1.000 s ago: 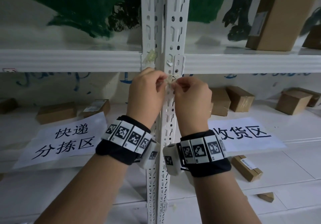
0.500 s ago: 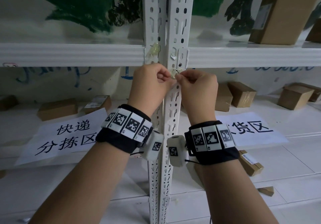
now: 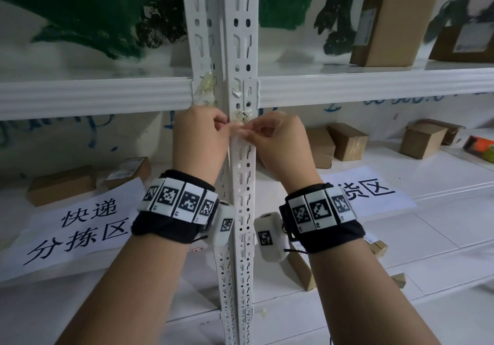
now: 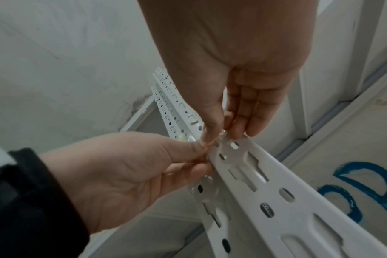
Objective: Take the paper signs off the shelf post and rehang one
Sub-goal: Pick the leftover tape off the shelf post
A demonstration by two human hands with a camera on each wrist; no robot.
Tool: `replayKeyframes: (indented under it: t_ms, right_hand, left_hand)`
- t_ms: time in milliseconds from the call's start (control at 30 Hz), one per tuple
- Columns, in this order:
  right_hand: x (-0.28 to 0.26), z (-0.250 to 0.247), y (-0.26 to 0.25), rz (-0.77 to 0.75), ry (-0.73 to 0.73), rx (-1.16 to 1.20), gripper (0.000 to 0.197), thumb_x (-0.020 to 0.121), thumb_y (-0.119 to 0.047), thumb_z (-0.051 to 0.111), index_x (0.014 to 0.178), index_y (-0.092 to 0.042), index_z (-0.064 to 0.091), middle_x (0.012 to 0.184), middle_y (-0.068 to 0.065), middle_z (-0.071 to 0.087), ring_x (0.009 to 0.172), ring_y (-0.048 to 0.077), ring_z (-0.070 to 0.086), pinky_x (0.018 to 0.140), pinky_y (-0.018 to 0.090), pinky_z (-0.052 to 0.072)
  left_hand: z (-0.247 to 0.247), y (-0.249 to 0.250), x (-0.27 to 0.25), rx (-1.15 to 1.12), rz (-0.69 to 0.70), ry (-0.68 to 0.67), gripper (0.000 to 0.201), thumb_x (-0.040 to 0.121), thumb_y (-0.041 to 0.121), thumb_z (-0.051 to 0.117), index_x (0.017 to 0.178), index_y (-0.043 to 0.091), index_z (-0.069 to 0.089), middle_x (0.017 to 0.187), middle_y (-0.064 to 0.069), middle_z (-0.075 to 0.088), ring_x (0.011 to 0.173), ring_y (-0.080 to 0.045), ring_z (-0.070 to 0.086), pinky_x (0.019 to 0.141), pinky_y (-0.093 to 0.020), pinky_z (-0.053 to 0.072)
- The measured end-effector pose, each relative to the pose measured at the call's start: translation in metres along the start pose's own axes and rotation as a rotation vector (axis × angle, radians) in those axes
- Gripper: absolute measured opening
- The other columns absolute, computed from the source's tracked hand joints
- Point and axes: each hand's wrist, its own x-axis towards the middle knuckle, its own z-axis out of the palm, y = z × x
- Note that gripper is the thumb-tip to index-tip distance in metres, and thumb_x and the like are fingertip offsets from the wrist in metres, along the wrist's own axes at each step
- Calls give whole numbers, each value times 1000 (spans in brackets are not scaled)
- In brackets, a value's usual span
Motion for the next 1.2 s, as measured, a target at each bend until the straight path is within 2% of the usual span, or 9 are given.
replayKeyframes:
  t_ms: [67,267,367,533,833,933,1000,1100,1200]
  right_hand:
    - [-1,1,4,4,59,19,6,90,-22,85,93,-18,82,83,-10,78,71,1,73,72,14,58]
    - [3,8,6,-77,174,32,18,92,-18,83,109,-14,83,95,-7,82,86,-1,75,82,9,58]
    - [5,13,6,-126,210,22,16,92,-15,82,108,-12,84,97,-2,81,87,6,76,84,16,59]
    - [9,16,11,-219,203,-41,10,92,-7,78,100,-7,84,94,6,75,83,20,71,79,31,59]
    - [-4,25,8,-214,129,-50,3,96,-8,75,99,-9,76,95,1,74,88,17,70,82,34,59]
    - [-5,21,4,-167,93,-42,23,98,-10,75,119,-15,67,91,-12,69,84,1,67,78,18,56]
    - [-4,17,1,-135,81,-58,30,99,-12,73,128,-18,66,91,-14,68,84,0,65,76,15,53]
    - [-4,14,-1,-124,79,-89,20,99,-13,73,119,-15,73,96,-10,72,86,2,65,76,9,50]
    - [-12,16,-2,-66,24,-42,12,95,-17,79,106,-15,76,88,-15,71,82,-3,65,74,7,49]
  left_hand:
    - [0,2,-3,24,3,1,17,87,32,80,87,16,82,73,6,74,63,-7,70,66,-27,61]
    - [-1,3,-6,74,5,44,15,88,34,78,82,20,80,74,9,74,63,-5,67,64,-24,59]
    - [-2,1,-7,75,7,71,14,87,34,80,83,21,80,74,10,73,62,-4,65,61,-21,54]
    - [-1,0,-7,51,12,66,13,86,34,80,83,21,81,70,10,72,60,-5,66,61,-29,60]
    - [-5,-3,-9,64,34,-20,7,86,27,77,88,23,82,75,8,74,67,-10,69,65,-36,61]
    - [-9,-6,-9,65,33,-57,8,88,29,74,91,27,81,74,11,72,63,-5,65,63,-30,59]
    - [-10,-7,-10,47,19,-79,7,87,34,75,92,30,80,71,13,69,58,-1,59,57,-24,52]
    - [-13,-7,-12,7,10,-80,12,86,34,79,97,30,78,75,15,69,60,0,62,59,-22,52]
    - [-17,-8,-15,-16,32,-86,20,87,24,79,106,29,76,87,15,70,67,-2,66,67,-30,60]
